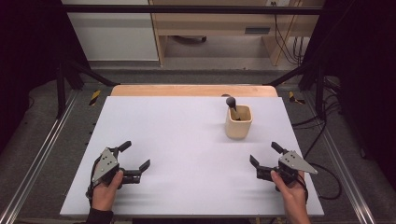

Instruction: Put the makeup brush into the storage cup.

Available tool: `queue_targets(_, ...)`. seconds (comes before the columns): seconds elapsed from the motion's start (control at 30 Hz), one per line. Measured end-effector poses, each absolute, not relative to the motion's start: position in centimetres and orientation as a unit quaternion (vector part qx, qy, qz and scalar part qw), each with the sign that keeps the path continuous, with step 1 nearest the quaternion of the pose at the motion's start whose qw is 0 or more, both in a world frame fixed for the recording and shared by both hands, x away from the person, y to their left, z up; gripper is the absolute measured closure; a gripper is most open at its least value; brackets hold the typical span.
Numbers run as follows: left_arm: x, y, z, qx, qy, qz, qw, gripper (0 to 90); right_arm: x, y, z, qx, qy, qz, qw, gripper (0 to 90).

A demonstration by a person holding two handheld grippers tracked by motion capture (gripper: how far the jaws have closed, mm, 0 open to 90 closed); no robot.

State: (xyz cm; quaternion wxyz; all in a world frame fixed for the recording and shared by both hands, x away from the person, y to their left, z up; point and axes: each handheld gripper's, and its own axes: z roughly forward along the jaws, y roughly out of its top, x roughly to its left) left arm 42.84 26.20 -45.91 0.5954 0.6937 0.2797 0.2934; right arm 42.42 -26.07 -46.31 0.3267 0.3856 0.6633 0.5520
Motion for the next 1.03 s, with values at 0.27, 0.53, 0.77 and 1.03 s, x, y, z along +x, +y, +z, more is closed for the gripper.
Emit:
queue_targets(0.27, 42.8, 26.4, -45.9, 0.693, 0.279, 0.299, 0.593, 1.3, 42.5, -26.1, -46.9, 0.382, 0.660, 0.558, 0.327, 3.4)
queue_targets(0.53, 42.5, 27.0, -45.9, 0.695, 0.273, 0.312, 0.587, 1.4, 42.5, -25.9, -47.2, 0.373, 0.660, 0.564, 0.327, 3.3)
queue_targets(0.77, 42.1, 27.7, -46.0, 0.685, 0.282, 0.308, 0.597, 1.4, 42.4, -26.2, -47.5, 0.375, 0.656, 0.567, 0.328, 3.5)
queue_targets(1.03, 42.1, 28.2, -46.1, 0.673, 0.295, 0.308, 0.604, 1.3, 42.6, -26.2, -47.9, 0.405, 0.659, 0.543, 0.328, 4.1)
